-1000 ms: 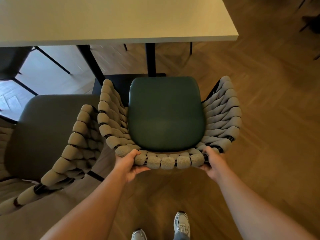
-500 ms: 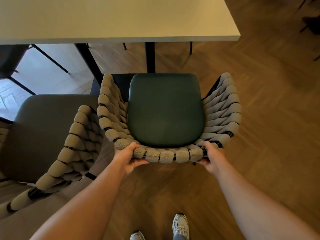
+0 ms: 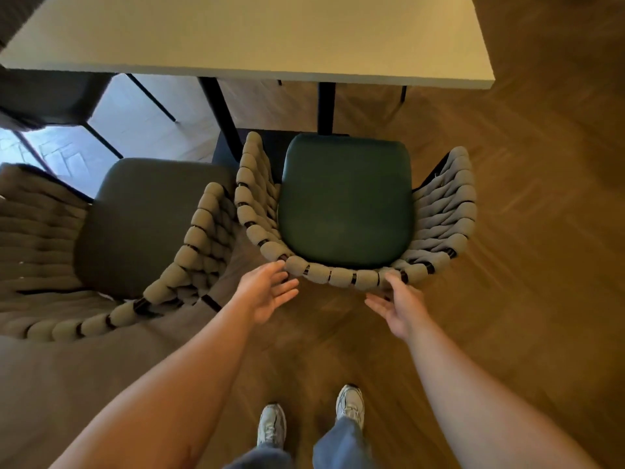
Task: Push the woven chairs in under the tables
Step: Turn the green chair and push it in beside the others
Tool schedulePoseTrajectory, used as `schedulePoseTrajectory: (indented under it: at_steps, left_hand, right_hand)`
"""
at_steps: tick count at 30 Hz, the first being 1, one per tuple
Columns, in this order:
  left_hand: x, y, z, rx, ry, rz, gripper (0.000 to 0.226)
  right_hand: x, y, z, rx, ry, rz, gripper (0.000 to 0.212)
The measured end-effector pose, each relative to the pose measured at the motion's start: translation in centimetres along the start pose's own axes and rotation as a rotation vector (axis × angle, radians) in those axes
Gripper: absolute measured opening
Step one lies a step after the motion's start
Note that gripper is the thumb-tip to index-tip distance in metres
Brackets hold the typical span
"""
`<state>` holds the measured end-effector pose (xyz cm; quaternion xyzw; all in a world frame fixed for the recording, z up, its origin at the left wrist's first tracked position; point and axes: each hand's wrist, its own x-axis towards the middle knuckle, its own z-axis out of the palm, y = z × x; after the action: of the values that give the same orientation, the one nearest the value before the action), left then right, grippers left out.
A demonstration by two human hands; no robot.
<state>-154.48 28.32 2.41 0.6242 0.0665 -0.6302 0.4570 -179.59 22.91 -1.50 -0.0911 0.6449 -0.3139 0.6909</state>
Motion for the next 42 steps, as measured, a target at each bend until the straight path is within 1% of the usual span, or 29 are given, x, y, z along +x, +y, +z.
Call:
schedulePoseTrajectory:
  at_steps: [2,4,5,9,13,16,19,23,25,28,31,33,35,37,39,42]
  left_hand:
    - [-2.7,1.3,-2.6,0.026,0.033,0.014,0.045]
    - [-4.7,3.4,-6.2,0.033,0.070,0.045,0.045]
    - [-5.4,4.8,-8.2,0.020,0.089,0.064,0.045]
    - [-7.2,11.4,-16.9,-0.063,0.197,0.173,0.045]
    - [-7.1,16.9,-25.6,-0.032,0.261,0.244,0.048]
    - [-6.7,20.1,-32.6,-0.007,0.235,0.234,0.052]
    - [-6.4,22.7,-39.3,0.018,0.189,0.181,0.055]
    - [-7.1,23.5,-47.1,0.056,0.186,0.095,0.056]
    - [-7.4,23.5,-50.1,0.050,0.224,0.077,0.054]
    - [-7.1,23.1,-53.6,0.024,0.319,0.071,0.042]
    - [-4.9,22.5,-56.6,0.037,0.423,0.075,0.040]
    - [-3.1,22.3,-57.7,0.018,0.424,0.047,0.042]
    - [-1.1,22.2,-57.9,-0.026,0.364,0.015,0.053]
    - [0.2,22.4,-57.8,-0.046,0.322,0.018,0.074]
    - [1.1,22.6,-57.6,0.011,0.290,0.024,0.092]
    - [2.0,22.9,-58.0,0.077,0.285,0.024,0.102]
  right_hand:
    - [-2.7,1.2,1.5,-0.075,-0.017,0.014,0.057]
    - [-5.2,2.3,3.7,-0.111,-0.025,0.037,0.047]
    - [-6.2,2.9,5.1,-0.119,-0.036,0.059,0.045]
    - [-10.1,6.0,12.8,-0.152,-0.147,0.115,0.048]
    - [-12.2,11.0,21.6,-0.138,-0.202,0.114,0.052]
    - [-13.6,15.7,28.4,-0.087,-0.171,0.091,0.056]
    - [-15.7,21.4,34.5,-0.035,-0.094,0.062,0.060]
    - [-19.3,28.9,40.0,-0.040,0.026,0.108,0.069]
    - [-20.3,31.9,41.8,-0.051,0.082,0.122,0.074]
    - [-20.4,35.1,44.0,-0.057,0.121,0.154,0.078]
    - [-19.1,37.2,45.7,-0.022,0.131,0.188,0.075]
    - [-17.5,38.1,46.4,0.034,0.125,0.199,0.068]
    - [-15.7,38.7,46.7,0.102,0.113,0.192,0.060]
    - [-14.3,38.8,46.8,0.145,0.122,0.171,0.054]
    - [-13.5,38.7,46.8,0.156,0.148,0.159,0.050]
    - [-12.6,38.9,46.5,0.158,0.156,0.170,0.048]
